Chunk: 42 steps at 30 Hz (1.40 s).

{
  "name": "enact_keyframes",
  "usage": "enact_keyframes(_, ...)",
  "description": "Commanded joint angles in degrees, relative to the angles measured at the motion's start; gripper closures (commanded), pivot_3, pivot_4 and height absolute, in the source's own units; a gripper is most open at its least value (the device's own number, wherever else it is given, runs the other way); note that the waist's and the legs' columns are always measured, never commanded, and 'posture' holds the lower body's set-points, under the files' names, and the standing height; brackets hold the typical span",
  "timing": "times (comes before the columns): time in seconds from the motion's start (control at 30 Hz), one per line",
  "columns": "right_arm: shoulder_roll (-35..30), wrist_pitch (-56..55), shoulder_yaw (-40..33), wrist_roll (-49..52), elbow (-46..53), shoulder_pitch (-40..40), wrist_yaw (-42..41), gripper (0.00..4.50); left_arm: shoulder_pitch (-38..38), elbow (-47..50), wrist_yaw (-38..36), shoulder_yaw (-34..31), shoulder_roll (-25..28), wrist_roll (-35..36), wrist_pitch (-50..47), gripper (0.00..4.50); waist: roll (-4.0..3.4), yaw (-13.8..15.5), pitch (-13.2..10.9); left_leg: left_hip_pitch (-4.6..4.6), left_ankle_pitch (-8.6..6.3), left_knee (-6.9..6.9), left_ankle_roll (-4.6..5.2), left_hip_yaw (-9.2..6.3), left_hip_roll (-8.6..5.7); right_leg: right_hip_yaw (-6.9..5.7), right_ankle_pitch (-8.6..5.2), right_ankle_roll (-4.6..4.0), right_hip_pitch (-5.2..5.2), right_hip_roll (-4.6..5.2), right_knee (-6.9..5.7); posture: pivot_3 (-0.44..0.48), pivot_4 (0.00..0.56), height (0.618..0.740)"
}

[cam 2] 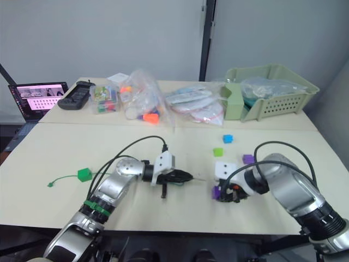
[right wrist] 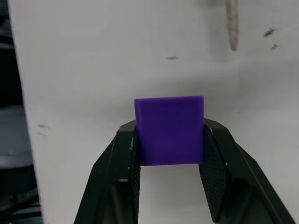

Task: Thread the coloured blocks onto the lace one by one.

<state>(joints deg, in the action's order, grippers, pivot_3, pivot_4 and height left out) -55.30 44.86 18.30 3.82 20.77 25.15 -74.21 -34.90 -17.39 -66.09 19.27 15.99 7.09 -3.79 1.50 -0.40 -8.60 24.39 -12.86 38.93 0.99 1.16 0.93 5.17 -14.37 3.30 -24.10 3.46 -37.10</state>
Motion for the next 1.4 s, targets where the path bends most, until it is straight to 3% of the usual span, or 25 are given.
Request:
enact_keyframes(0.03, 0.38, 4.29, -1.47, 1.91, 4.25, -1.52, 2.94, 3.33, -0.64, -0.29, -0.98, 0.42, -0.38, 0.12, 1.28, 4.5, 0.0, 0.02, 0.0, 0.0, 0.0, 0.0, 0.0, 0.0, 0.0, 0.0, 0.0, 0.0, 0.01, 0.0, 0.0, 0.0, 0.15, 0.734)
enact_keyframes(0.4, -0.17, 11.22, 2.03, 2.18, 3.55, 2.03, 7.72, 3.33, 0.96, 0.37, -2.86, 4.78, -2.63, -0.96, 1.24, 4.5, 0.0, -0.15, 0.0, 0.0, 0.0, 0.01, 0.0, 0.03, 0.0, 0.01, 0.0, 0.0, 0.0, -0.01, 0.02, 0.0, 0.15, 0.734)
enact_keyframes(1.03, -2.44, 13.97, 6.03, 4.96, 5.8, 2.83, 7.56, 3.33, -2.37, -4.79, -1.78, 3.17, -5.11, -1.7, 3.6, 4.5, 0.0, 0.02, 0.0, 0.01, 0.0, 0.04, 0.0, 0.02, 0.0, 0.0, 0.0, 0.01, 0.02, -0.01, 0.04, 0.0, 0.15, 0.734)
enact_keyframes(1.4, -1.62, 13.27, 8.72, 3.69, 3.65, 4.01, 9.33, 3.33, -0.69, -2.56, -2.71, 3.5, -4.24, -1.43, 2.89, 4.5, 0.0, -0.27, 0.0, -0.01, 0.0, 0.03, 0.0, 0.0, 0.02, -0.01, 0.0, 0.0, 0.02, -0.02, 0.02, 0.0, 0.15, 0.734)
